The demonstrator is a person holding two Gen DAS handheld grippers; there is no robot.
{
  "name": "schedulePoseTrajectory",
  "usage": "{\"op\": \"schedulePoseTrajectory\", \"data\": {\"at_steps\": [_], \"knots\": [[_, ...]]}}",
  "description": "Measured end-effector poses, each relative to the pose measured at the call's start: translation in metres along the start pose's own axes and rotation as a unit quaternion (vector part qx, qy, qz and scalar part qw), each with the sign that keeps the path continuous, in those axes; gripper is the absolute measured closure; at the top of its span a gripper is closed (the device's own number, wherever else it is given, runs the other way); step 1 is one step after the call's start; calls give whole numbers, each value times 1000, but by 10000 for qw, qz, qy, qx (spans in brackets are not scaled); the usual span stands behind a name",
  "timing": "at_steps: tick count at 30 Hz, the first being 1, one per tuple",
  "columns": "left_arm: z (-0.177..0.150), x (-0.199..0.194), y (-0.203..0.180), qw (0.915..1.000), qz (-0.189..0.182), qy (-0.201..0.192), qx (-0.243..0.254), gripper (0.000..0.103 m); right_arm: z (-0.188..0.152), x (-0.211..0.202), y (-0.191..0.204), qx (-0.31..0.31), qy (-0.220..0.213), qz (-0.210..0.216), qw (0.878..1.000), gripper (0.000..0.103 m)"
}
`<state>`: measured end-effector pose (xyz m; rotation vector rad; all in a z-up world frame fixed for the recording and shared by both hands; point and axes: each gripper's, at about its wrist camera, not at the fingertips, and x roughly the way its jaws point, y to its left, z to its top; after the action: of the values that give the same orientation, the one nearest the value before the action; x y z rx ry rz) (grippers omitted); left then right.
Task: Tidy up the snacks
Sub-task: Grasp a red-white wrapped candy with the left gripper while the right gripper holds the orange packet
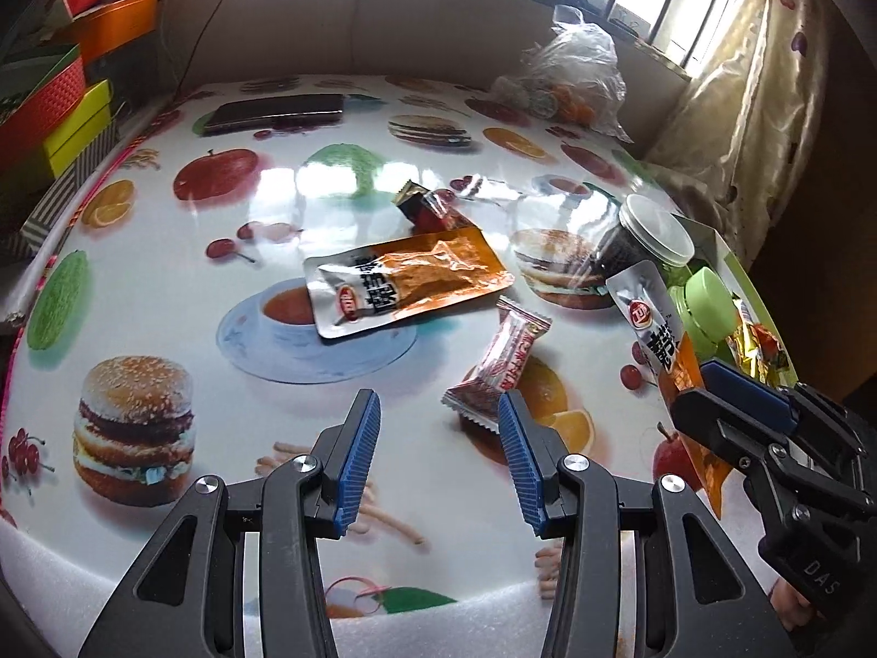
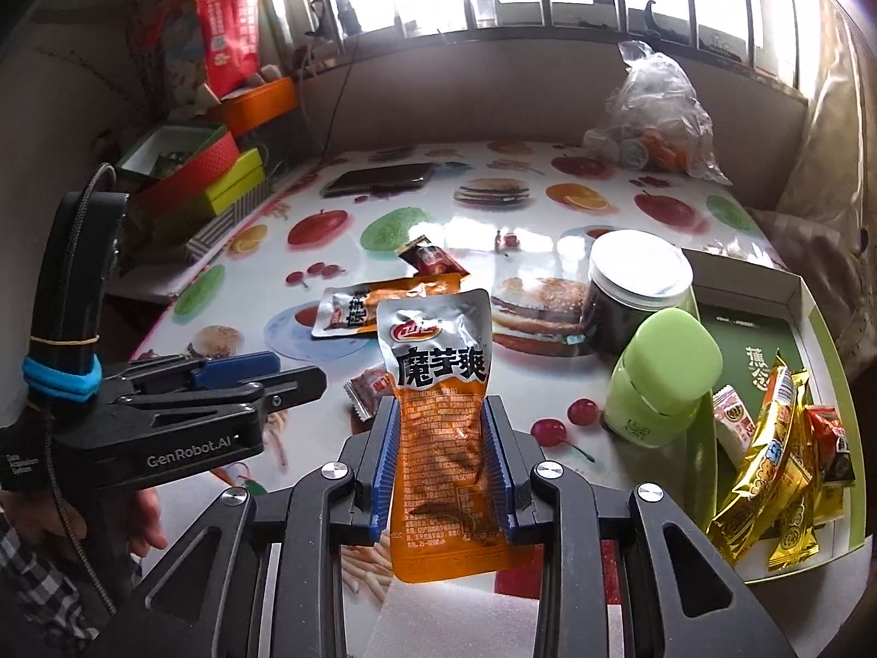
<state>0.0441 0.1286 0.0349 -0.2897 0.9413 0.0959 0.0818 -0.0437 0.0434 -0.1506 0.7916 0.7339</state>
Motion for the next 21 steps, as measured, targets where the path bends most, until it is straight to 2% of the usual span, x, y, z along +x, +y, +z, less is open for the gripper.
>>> {"op": "schedulePoseTrajectory", "data": {"at_steps": [9, 14, 21], "knots": [[9, 27, -25, 9988, -97, 224, 418, 57, -4, -5, -15, 151, -22, -75, 9999, 74], [12, 40, -29, 9983, -164, 347, 445, 57, -4, -6, -19, 210, -27, -104, 9997, 74], [18, 48, -33, 9981, -131, 330, 505, 57, -4, -6, -21, 258, -32, -156, 9995, 74]]}}
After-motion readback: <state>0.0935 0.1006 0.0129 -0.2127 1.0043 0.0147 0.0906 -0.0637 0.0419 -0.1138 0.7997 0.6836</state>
